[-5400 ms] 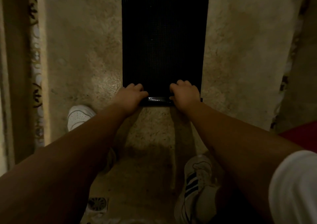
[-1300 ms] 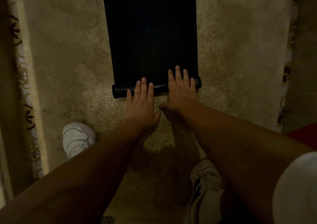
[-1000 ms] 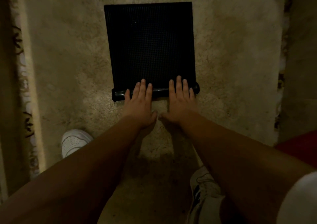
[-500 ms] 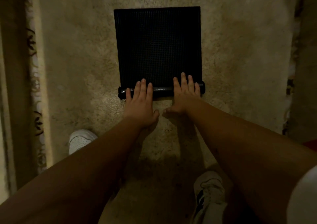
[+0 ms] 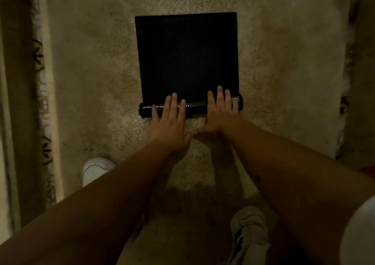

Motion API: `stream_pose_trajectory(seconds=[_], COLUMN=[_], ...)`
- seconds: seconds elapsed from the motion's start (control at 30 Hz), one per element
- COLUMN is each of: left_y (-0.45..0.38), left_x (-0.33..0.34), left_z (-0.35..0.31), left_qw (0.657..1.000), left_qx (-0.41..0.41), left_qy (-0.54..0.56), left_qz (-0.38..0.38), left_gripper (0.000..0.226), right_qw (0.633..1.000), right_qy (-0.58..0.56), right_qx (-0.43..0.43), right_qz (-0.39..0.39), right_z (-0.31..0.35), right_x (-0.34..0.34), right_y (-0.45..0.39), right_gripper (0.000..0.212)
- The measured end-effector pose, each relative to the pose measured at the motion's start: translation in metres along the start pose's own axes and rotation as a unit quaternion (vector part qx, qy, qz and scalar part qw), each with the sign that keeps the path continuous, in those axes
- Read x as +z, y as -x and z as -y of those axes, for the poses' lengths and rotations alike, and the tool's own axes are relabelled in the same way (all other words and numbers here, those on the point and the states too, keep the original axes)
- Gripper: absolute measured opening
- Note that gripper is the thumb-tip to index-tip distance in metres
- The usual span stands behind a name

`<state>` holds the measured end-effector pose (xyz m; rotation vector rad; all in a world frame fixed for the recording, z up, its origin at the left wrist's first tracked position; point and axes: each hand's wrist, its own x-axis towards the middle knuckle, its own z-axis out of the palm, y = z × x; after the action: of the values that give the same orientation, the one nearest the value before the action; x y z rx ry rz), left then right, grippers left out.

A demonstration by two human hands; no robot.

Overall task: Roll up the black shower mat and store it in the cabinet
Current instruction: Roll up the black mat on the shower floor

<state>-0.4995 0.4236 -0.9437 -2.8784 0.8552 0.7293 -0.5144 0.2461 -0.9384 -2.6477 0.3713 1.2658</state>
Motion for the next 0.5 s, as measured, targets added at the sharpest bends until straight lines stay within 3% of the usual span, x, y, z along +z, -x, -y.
stream_pose_trajectory(seconds=[0.2,0.37,0.5], left_y=[-0.017,-0.033,-0.036], left_x=[-0.009,-0.017,-0.016], left_z=[0.003,0.003,0.004], left_qw=[0.999,0.998,0.998], left_qx=[-0.005,-0.025,-0.026], left_qy=[0.015,0.043,0.047], left_qz=[0.031,0.027,0.029], left_gripper=[0.099,0.096,0.1], right_qw=[1.0,0.988,0.99], right_qy=[-0.006,0.006,0.025], right_qx=[-0.006,-0.051,-0.053], right_qz=[0.025,-0.144,-0.132], right_z=[-0.002,-0.007,-0.006], right_x=[-0.014,0.005,0.008], right_y=[-0.007,0.007,0.002], right_gripper=[0.144,0.131,0.132])
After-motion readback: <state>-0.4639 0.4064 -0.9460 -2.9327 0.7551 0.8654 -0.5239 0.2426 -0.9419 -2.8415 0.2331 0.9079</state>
